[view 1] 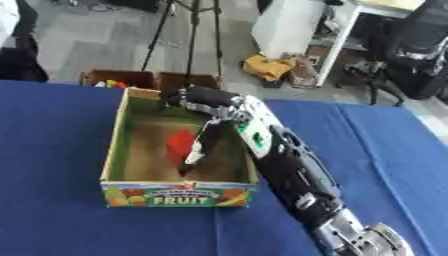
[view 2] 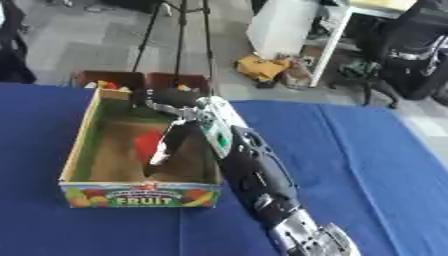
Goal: Pick up objects on the table and place them in the box.
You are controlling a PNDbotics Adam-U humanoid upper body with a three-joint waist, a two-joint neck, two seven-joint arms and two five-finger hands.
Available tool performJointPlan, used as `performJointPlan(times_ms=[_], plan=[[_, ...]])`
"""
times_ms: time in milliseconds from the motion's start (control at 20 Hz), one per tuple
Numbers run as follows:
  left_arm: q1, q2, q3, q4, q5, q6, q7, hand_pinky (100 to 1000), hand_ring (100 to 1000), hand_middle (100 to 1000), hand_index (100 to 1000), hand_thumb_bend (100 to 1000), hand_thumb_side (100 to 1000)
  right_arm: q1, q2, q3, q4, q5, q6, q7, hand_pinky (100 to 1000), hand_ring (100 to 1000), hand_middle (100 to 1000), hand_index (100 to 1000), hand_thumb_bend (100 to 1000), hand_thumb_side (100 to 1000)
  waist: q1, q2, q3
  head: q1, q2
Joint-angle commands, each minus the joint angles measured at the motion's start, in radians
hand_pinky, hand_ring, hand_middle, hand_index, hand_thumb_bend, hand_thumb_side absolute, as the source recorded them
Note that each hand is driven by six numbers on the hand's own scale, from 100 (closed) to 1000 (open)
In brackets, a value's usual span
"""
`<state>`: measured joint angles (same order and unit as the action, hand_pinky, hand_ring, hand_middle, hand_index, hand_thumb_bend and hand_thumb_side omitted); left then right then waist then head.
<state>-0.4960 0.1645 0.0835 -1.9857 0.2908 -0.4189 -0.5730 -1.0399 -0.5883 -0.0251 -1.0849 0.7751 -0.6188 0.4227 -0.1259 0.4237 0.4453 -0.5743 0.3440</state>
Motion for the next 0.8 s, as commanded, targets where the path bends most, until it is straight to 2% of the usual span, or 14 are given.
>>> performJointPlan(times_ms=[50,200,300,550,650,800], plan=[[-0.006,0.014,0.000,-0.014,0.007,0.001,0.004,755,996,988,888,100,1000,-0.028,-0.052,-0.011,-0.053,-0.046,0.010,-0.051,808,1000,825,881,1000,635,0.010,-0.034,-0.002,0.006,0.004],[-0.004,0.018,0.002,-0.014,0.010,0.002,0.009,756,996,988,888,100,1000,-0.030,-0.071,-0.017,-0.081,-0.094,0.021,-0.094,810,1000,832,880,1000,684,0.010,-0.041,-0.006,0.014,0.010],[-0.002,0.020,0.003,-0.014,0.011,0.003,0.012,756,996,988,888,100,1000,-0.028,-0.082,-0.023,-0.111,-0.140,0.031,-0.119,811,1000,834,877,1000,750,0.012,-0.046,-0.012,0.020,0.013],[0.002,0.027,0.009,-0.014,0.011,0.004,0.025,757,996,987,888,100,1000,-0.004,-0.128,-0.049,-0.241,-0.285,0.082,-0.207,792,1000,838,873,1000,989,0.018,-0.056,-0.033,0.028,0.012],[0.003,0.029,0.012,-0.014,0.013,0.004,0.030,757,996,987,888,100,1000,0.015,-0.149,-0.060,-0.298,-0.337,0.104,-0.249,787,1000,836,870,997,1000,0.022,-0.059,-0.044,0.029,0.006],[0.005,0.034,0.014,-0.014,0.014,0.004,0.040,759,997,986,888,100,1000,0.060,-0.187,-0.074,-0.398,-0.416,0.131,-0.322,766,994,838,870,906,1000,0.031,-0.066,-0.065,0.033,-0.003]])
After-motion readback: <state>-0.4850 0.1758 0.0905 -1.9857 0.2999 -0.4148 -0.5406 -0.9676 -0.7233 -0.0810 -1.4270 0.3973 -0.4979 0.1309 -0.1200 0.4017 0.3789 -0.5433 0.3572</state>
